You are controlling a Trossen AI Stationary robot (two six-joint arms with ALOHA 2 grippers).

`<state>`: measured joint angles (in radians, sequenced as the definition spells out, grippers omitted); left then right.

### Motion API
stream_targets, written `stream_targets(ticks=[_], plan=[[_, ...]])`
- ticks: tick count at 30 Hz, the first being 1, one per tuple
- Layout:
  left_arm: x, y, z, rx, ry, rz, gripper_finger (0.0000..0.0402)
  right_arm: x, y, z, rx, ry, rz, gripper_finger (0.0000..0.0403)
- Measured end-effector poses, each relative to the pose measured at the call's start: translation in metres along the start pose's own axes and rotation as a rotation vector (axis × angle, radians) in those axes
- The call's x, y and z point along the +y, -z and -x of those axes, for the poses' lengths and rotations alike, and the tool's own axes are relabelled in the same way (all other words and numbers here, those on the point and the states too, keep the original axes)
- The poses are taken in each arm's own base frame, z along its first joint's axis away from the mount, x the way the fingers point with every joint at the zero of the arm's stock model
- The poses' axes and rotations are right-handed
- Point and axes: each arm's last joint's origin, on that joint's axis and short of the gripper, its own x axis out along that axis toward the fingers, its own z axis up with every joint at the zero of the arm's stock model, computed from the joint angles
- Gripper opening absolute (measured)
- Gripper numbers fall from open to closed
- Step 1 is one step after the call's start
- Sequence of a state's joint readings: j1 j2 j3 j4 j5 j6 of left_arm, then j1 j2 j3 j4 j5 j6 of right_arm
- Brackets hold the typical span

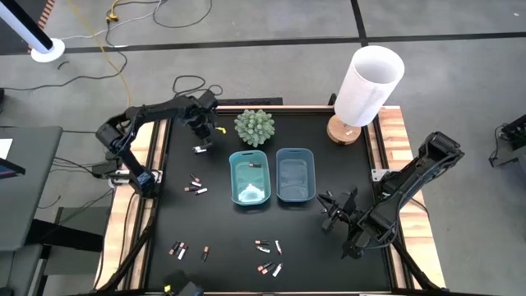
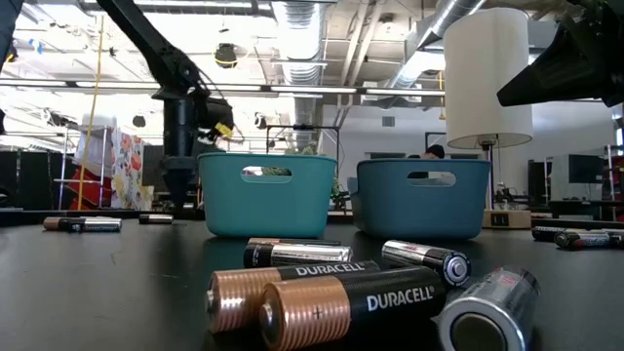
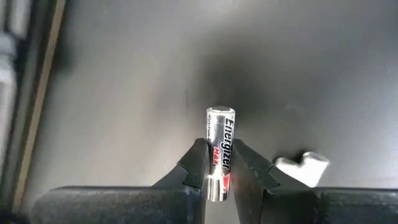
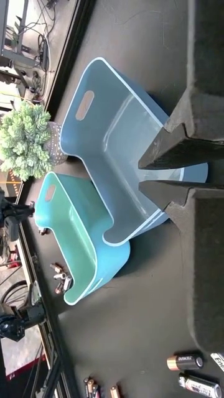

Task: Sort batteries
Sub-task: Put the white battery into the blue bin

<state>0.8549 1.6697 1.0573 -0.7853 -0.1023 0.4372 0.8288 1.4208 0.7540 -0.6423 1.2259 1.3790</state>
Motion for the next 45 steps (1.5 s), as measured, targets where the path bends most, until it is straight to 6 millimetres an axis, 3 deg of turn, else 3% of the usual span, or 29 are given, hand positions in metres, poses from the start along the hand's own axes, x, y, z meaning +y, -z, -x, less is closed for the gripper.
stream_targets(ticks=[5,11,16,22,27,32,38,45], plan=[[-0.019,-0.013,0.031,-0.071,-0.013,-0.048,0.0039,0.000,0.000,0.000,0.000,-0.002,-0.004,0.0059],[-0.051,-0.023,0.097,-0.299,-0.042,-0.064,0.0039,0.001,0.000,0.000,0.011,-0.008,-0.015,0.0059],[-0.093,-0.035,0.145,-0.474,-0.001,-0.126,0.0039,0.002,0.001,0.000,0.048,-0.017,-0.020,0.0059],[-0.157,-0.074,0.173,-0.608,0.068,-0.305,0.0039,0.003,0.001,0.000,0.049,-0.023,-0.033,0.0059],[-0.208,-0.118,0.172,-0.669,0.096,-0.442,0.0039,0.004,0.001,0.000,0.050,-0.027,-0.043,0.0059],[-0.249,-0.164,0.145,-0.688,0.094,-0.542,0.0039,0.004,0.001,0.000,0.057,-0.031,-0.048,0.0059],[-0.274,-0.204,0.097,-0.639,0.095,-0.558,0.0039,0.005,0.002,0.001,0.074,-0.037,-0.047,0.0059],[-0.292,-0.224,0.042,-0.555,0.143,-0.565,0.0038,0.005,0.002,0.002,0.077,-0.044,-0.042,0.0059]])
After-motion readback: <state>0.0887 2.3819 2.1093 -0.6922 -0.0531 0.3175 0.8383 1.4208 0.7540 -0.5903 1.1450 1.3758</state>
